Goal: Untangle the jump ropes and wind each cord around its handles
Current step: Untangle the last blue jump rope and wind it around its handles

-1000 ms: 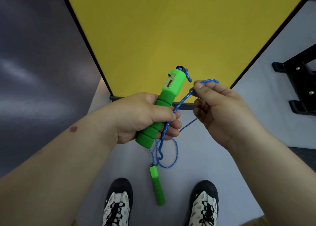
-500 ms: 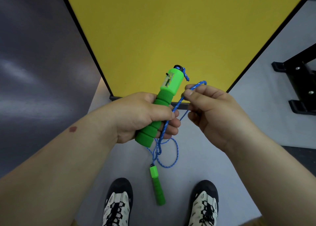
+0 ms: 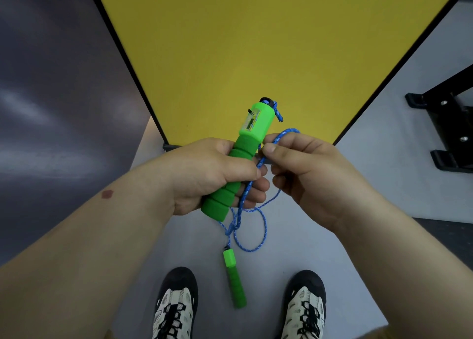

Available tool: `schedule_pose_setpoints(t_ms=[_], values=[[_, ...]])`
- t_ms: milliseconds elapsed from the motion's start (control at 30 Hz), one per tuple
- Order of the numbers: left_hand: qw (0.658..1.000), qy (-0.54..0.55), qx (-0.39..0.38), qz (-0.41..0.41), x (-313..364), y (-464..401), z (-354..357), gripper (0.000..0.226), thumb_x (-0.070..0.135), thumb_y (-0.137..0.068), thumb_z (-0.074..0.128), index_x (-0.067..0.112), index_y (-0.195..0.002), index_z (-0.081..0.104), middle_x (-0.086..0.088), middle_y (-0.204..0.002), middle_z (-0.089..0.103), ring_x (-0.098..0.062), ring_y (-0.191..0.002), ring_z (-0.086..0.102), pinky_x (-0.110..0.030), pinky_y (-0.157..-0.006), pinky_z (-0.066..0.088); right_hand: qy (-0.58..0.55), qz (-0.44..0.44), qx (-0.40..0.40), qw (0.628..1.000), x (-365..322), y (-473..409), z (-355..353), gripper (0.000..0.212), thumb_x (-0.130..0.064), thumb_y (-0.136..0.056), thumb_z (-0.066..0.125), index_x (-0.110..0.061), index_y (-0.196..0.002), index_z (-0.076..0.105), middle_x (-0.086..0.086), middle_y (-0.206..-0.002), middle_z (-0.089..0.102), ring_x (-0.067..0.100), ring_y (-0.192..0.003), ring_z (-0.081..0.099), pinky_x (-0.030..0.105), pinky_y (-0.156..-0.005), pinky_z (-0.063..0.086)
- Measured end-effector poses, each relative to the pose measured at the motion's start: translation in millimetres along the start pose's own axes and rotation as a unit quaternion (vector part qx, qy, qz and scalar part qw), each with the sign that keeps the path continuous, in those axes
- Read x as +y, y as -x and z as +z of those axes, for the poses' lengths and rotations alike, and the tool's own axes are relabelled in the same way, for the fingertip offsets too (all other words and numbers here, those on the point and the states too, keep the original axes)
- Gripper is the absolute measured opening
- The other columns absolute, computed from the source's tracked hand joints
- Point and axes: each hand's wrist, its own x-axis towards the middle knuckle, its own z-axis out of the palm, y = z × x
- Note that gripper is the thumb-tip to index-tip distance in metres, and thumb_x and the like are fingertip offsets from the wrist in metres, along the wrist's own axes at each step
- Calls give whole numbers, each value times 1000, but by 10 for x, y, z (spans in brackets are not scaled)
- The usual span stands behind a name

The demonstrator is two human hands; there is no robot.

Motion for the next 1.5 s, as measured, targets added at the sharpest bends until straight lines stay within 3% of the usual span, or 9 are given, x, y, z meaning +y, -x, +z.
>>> schedule_pose_setpoints(t_ms=[267, 400, 533, 633, 867, 1033, 1167, 1500], values=[[1000, 7, -12, -2, -9, 0, -2, 6, 0, -94, 59, 0, -100, 61, -14, -80, 70, -25, -72, 70, -37, -75, 61, -44, -41, 124, 990, -51, -57, -96, 2, -14, -88, 74, -16, -89, 75, 2, -88, 68, 9, -59, 52, 24, -59, 46], [1000, 3, -6, 3, -8, -3, -9, 4, 0, -94, 59, 1, -97, 62, -15, -81, 71, -25, -74, 71, -39, -77, 61, -42, -6, 67, 997, -30, -34, -73, 2, -18, -88, 73, -19, -87, 75, 4, -91, 69, 9, -61, 52, 24, -59, 46], [1000, -4, -6, 7, -13, -11, -14, 6, 1, -94, 59, 4, -95, 64, -13, -82, 72, -26, -76, 72, -39, -78, 61, 4, 27, -13, 1000, -7, 14, 2, 14, -11, -87, 72, -19, -76, 74, -1, -76, 67, 7, -57, 52, 23, -58, 44], [1000, -2, -2, 5, -11, -11, -13, 5, 2, -94, 60, 4, -96, 64, -12, -82, 72, -25, -76, 72, -37, -77, 62, 2, 3, 10, 1000, -17, 3, -4, 20, -8, -86, 73, -21, -71, 75, -1, -83, 70, 7, -57, 52, 22, -57, 44], [1000, 1, -1, 10, -11, -19, -4, 4, 2, -93, 61, 1, -97, 63, -12, -79, 71, -23, -71, 70, -35, -74, 61, -43, -40, 108, 992, -40, -40, -76, 4, -12, -86, 75, -14, -90, 75, 0, -86, 68, 8, -57, 51, 23, -58, 46], [1000, 2, -2, 12, -6, -13, -7, 4, 0, -94, 59, 2, -94, 63, -13, -79, 70, -23, -69, 69, -34, -72, 60, -43, -14, 56, 997, -34, -30, -60, 4, -17, -87, 74, -18, -89, 77, 3, -91, 69, 8, -59, 52, 24, -59, 45], [1000, -4, -2, 13, -8, -18, -21, 5, 3, -93, 61, 4, -96, 65, -12, -81, 72, -24, -74, 71, -35, -72, 60, 8, 20, -14, 1000, -24, -2, -31, 7, -11, -84, 74, -16, -80, 74, 4, -81, 65, 8, -57, 52, 22, -57, 45], [1000, -9, -4, 12, -5, -2, -16, 5, 3, -94, 62, 2, -98, 65, -11, -80, 72, -23, -74, 71, -35, -74, 62, -67, -35, 106, 992, -64, -68, -115, 5, -13, -88, 74, -15, -92, 75, 5, -86, 65, 10, -59, 52, 24, -59, 46]])
